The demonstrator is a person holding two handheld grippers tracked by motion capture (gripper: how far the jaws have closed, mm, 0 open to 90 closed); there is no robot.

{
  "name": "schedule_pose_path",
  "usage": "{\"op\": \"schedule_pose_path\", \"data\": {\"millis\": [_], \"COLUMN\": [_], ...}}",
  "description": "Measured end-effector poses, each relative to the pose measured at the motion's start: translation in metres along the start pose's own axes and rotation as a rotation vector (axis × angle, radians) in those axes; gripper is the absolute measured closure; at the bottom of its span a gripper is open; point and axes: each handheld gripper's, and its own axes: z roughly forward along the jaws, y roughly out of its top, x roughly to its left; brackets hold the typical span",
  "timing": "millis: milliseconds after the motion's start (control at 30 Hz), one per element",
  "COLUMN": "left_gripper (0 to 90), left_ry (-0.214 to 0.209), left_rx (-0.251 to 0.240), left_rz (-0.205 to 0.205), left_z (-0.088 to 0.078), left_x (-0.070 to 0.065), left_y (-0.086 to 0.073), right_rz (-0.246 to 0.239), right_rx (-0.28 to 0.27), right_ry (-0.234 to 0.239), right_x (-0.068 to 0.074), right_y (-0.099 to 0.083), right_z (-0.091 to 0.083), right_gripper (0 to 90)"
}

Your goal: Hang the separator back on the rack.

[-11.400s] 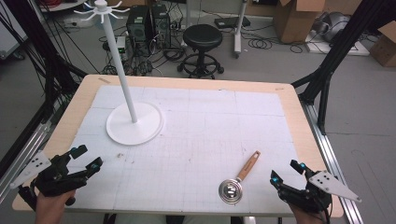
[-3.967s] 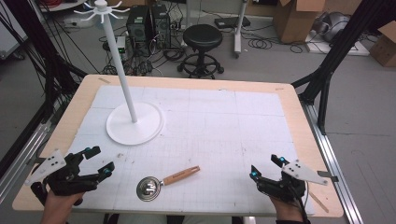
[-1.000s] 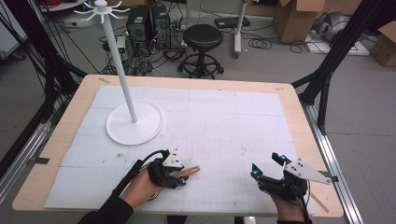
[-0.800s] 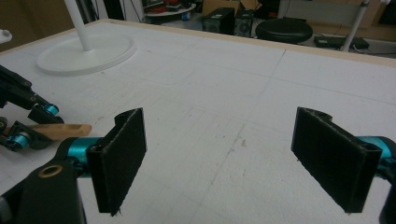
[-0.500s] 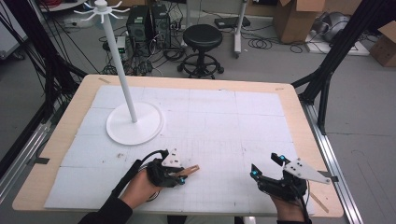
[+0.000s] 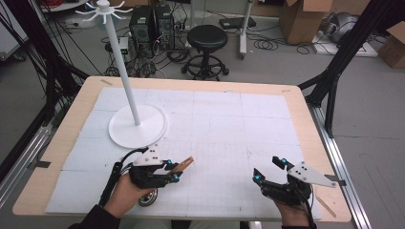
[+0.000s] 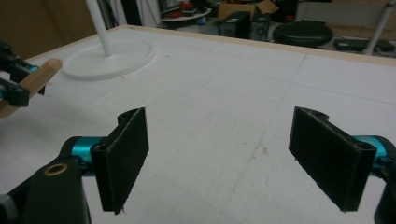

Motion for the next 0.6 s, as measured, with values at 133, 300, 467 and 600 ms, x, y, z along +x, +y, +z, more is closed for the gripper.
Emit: {"op": "schedule_pose_path", "data": {"millis": [133, 300, 467, 600], "left_gripper": [67.3, 67.3, 67.3, 67.2], "left_ry": [-0.031, -0.073, -0.124, -0.146], "left_rx": [-0.088, -0.153, -0.225, -0.252], "left_rz": [-0.018, -0.010, -0.009, -0.010], "left_z": [-0.018, -0.032, -0.041, -0.041], "left_x": [0.000, -0.002, -0.004, -0.006], "left_y": [-0.002, -0.005, -0.005, -0.005], "right_rz": [-0.002, 0.001, 0.022, 0.013], "right_rx": [-0.024, -0.085, -0.117, -0.133], "right_ry": [0.088, 0.231, 0.367, 0.458], "right_x": [0.006, 0.013, 0.022, 0.032], "right_y": [0.002, 0.008, 0.013, 0.021], "right_z": [0.005, 0.007, 0.012, 0.017], "right_gripper": [18.4, 18.4, 18.7, 18.8]}}
